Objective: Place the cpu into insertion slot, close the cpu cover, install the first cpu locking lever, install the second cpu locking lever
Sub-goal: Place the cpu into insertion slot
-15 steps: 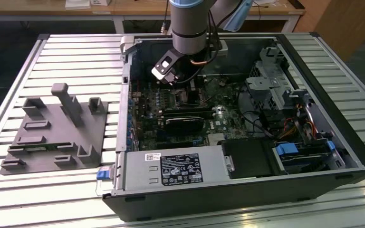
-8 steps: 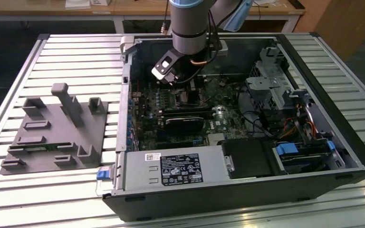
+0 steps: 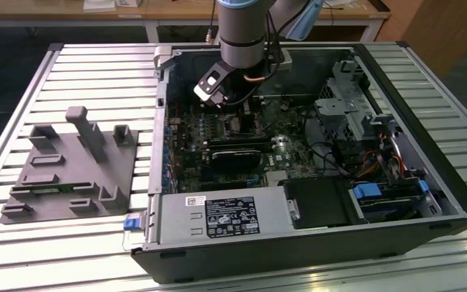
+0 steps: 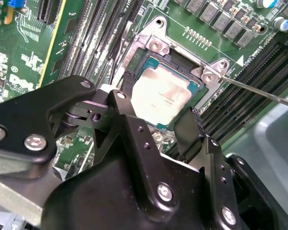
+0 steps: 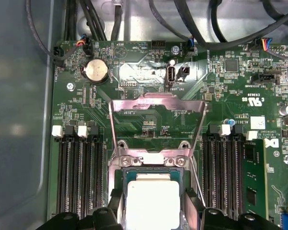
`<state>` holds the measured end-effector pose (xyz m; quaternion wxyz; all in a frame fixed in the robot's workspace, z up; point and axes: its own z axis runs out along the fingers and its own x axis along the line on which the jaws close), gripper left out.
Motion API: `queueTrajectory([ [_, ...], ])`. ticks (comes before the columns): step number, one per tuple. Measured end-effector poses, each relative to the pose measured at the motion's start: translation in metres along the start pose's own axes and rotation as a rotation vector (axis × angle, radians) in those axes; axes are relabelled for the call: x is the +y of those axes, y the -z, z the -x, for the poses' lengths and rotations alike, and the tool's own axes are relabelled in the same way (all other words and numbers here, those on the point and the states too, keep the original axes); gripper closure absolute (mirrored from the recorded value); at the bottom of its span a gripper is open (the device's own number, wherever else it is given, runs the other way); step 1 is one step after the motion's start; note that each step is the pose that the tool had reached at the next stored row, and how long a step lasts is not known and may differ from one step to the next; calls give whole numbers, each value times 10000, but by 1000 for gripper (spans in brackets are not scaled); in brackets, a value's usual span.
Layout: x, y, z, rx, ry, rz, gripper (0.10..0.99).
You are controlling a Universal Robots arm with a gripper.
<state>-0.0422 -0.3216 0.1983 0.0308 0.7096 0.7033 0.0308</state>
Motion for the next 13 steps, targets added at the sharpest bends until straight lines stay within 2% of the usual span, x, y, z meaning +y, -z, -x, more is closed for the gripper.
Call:
queueTrajectory([
  [3,3,35,0,0,0,0,471],
  [11,3,36,0,-7,1,8,482],
  [13,3,36,0,-8,1,9,612],
])
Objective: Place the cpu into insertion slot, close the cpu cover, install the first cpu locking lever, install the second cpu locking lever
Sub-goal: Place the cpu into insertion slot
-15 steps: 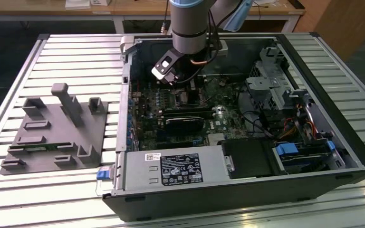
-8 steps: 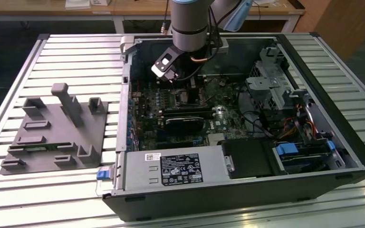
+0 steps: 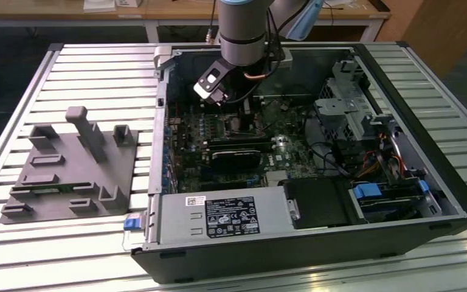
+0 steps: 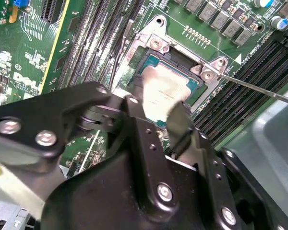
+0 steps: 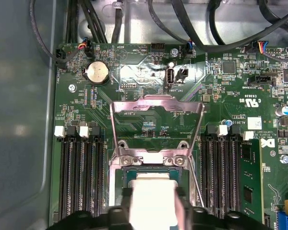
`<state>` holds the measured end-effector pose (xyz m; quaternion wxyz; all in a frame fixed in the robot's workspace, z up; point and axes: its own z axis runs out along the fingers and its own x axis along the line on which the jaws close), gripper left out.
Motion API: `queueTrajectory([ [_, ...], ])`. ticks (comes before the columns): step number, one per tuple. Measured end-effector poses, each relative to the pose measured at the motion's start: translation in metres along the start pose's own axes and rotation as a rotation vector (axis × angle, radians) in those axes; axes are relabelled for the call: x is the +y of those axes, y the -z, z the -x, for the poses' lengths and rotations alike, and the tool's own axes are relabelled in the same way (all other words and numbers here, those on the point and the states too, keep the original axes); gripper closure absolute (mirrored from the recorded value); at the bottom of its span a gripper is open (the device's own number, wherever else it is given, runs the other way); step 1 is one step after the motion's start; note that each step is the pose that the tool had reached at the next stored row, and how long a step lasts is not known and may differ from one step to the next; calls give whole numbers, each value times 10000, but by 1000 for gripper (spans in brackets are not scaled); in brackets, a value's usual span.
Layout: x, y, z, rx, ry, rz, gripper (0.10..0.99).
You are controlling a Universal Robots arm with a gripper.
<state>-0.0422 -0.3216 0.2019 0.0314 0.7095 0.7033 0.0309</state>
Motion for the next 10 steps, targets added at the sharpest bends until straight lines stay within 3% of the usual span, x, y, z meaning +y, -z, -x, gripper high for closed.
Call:
queueTrajectory([
  [5,0,0,0,-4,0,5,784],
  [6,0,0,0,-4,0,6,784],
  [9,0,0,0,-6,1,9,961],
  [10,0,0,0,-7,1,10,961],
])
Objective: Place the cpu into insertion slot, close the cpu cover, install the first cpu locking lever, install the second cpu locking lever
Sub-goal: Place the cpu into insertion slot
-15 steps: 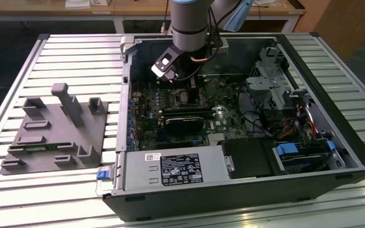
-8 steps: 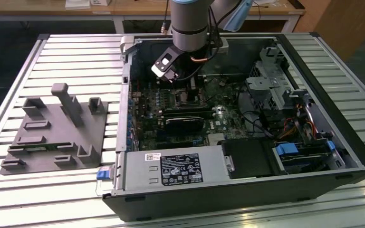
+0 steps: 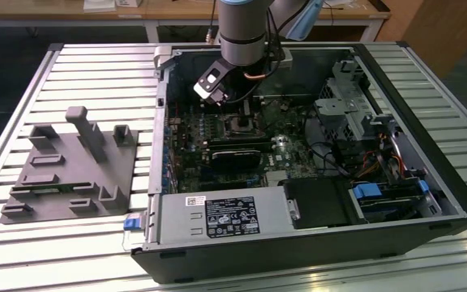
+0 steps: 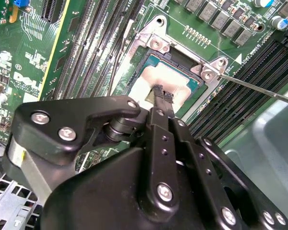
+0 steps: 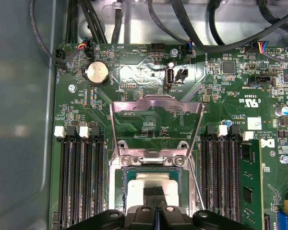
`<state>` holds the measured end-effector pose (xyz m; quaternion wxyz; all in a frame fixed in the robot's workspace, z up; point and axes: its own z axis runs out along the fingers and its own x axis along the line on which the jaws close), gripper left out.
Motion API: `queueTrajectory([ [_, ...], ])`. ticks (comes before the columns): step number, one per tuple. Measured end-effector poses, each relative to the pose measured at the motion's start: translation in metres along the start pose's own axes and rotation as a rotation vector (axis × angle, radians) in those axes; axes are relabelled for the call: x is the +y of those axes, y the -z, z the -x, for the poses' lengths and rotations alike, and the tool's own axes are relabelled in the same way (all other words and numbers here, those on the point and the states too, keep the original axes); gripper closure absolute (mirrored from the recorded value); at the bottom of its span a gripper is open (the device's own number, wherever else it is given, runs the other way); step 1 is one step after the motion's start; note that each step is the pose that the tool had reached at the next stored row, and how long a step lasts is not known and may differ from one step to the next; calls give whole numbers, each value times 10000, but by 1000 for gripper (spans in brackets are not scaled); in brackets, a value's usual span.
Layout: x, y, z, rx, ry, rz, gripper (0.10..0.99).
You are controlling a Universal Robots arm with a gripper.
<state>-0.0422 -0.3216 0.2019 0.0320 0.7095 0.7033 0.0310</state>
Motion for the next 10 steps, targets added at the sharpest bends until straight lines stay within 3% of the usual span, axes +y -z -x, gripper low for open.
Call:
queueTrajectory([
  [10,-10,-12,0,-2,1,4,980],
])
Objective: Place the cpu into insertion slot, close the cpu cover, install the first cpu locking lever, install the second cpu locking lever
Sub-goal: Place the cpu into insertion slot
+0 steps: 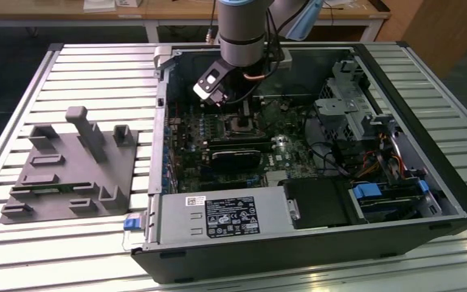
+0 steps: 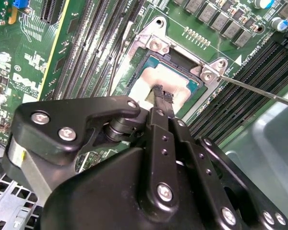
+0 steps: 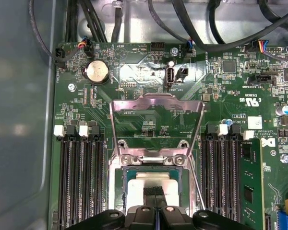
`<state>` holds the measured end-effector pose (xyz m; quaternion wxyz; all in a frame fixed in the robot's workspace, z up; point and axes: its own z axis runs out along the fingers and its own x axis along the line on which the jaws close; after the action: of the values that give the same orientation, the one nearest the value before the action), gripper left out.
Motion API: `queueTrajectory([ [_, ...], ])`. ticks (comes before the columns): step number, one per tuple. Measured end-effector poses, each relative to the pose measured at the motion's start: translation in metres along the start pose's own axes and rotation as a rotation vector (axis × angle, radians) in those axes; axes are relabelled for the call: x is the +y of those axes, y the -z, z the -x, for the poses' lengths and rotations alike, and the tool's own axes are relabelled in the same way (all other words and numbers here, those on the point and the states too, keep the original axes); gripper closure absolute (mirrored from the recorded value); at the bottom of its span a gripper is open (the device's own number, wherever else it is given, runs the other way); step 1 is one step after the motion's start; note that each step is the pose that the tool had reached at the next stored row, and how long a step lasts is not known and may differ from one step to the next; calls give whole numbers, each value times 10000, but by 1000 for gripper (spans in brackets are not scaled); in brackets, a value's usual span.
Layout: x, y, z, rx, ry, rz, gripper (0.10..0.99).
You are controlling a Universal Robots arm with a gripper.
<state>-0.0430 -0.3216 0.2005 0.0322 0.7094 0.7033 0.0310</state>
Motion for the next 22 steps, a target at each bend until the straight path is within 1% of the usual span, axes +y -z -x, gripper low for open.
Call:
queueTrajectory([
  [3,-3,-16,2,-11,0,-7,980],
  [6,-3,-20,0,-2,-1,-1,980],
  [9,-2,-19,0,-1,-1,0,980],
  [11,0,-8,-2,15,-2,10,980],
  [15,6,71,0,0,-1,0,980],
  [22,26,297,1,2,-2,2,980],
])
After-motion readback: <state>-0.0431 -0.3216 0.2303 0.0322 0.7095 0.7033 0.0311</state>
